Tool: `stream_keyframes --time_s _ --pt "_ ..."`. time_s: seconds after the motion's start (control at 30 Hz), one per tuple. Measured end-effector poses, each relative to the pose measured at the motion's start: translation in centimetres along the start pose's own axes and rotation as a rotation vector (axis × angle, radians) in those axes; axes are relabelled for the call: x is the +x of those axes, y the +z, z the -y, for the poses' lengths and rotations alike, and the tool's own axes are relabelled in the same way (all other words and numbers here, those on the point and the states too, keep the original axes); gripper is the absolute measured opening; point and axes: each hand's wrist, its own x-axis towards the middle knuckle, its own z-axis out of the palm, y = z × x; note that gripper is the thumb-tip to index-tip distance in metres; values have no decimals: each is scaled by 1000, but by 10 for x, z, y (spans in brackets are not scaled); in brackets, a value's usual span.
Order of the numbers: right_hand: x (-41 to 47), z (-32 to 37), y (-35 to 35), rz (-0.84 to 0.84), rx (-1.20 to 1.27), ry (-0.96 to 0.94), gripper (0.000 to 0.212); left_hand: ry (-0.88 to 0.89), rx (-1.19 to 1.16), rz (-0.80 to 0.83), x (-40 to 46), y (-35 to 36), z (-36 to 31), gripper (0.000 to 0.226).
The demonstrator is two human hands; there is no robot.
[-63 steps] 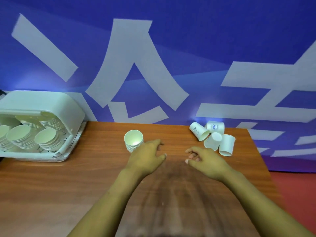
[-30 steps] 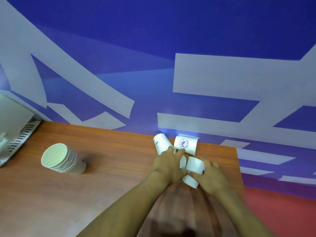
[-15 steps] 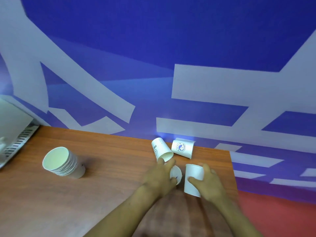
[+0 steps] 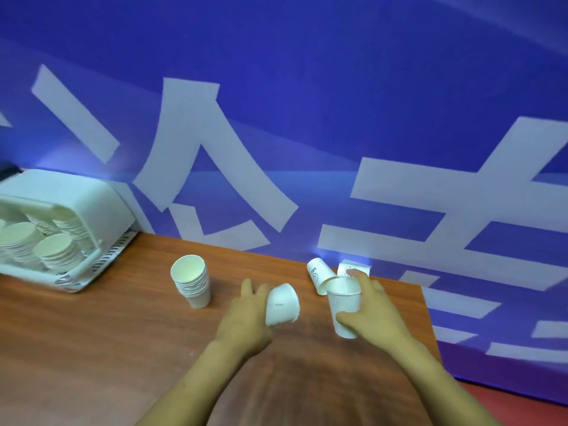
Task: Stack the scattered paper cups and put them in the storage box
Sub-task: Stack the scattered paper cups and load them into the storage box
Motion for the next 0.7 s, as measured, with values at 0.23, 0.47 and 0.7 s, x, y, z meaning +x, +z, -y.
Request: stream_keyframes --time_s 0.23,0.47,0.7 --pt "-21 64 31 15 -22 -60 93 24 -2 -61 -29 -45 59 57" --pt "-32 144 84 -32 -23 -9 89 86 -26 -103 -38 -95 144 80" --pt "-36 225 134 -106 -15 -28 78 118 -165 -132 -36 -139 217 72"
